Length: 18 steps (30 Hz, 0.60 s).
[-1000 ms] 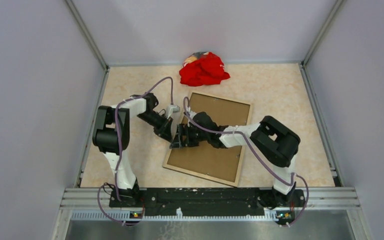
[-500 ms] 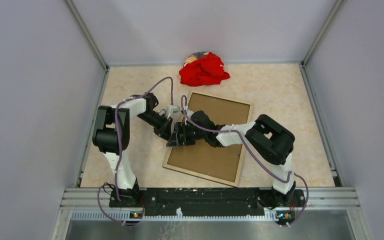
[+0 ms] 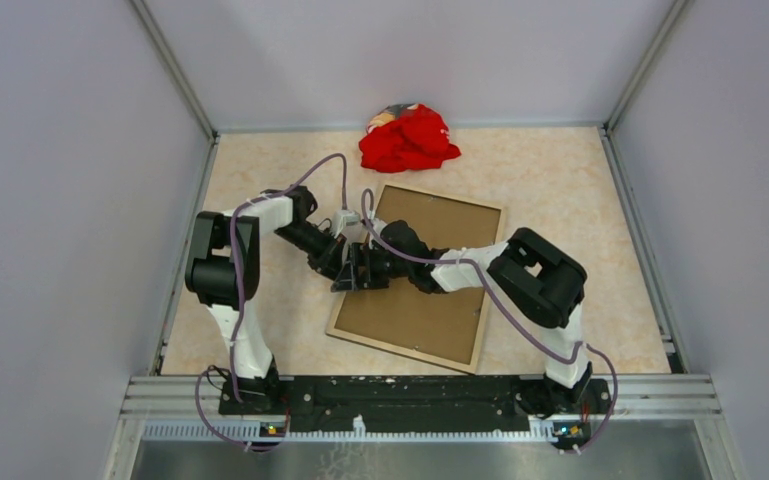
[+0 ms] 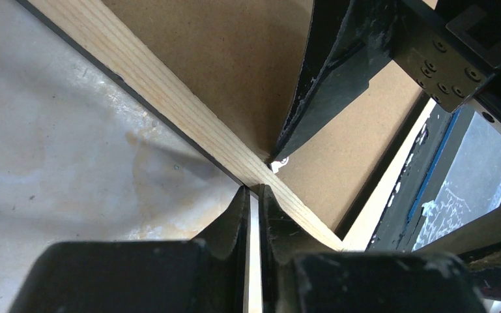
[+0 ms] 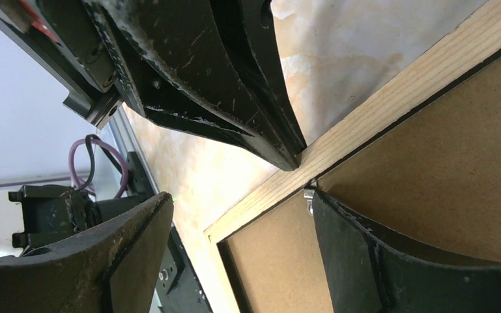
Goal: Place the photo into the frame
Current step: Install the photo frame at the center of the board.
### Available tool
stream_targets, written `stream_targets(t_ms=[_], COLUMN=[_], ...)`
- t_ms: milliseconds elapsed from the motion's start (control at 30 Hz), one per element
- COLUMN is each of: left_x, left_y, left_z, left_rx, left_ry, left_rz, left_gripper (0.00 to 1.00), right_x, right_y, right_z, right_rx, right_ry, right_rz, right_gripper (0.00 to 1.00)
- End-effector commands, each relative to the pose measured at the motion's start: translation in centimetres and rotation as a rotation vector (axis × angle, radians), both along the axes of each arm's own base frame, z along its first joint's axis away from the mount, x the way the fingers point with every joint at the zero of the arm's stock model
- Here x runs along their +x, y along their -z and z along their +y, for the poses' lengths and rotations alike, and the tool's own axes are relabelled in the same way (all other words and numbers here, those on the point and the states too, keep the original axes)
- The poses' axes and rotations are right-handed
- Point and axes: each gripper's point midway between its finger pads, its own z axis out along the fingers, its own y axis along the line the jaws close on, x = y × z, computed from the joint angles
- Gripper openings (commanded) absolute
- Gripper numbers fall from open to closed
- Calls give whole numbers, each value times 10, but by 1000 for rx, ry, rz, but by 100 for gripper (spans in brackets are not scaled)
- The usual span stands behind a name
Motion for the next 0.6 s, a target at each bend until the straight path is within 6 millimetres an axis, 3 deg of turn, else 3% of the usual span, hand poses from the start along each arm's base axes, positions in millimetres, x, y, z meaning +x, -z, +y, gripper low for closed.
stream_targets(t_ms=[0,300,567], left_x=[7,6,8], left_y=[11,11,8], left_z=[0,0,1], left_rx=[19,20,22], left_ry=[61,64,64], left_rz=[-82,-82,-91], left_gripper=[10,10,10], right_x=[-2,-5,-10], right_y=[10,11,-20], right_z=[5,3,-24], right_rx=[-10,-7,11], right_ry=[-7,3,39], right_rz=[20,37,-43], right_gripper=[78,78,80])
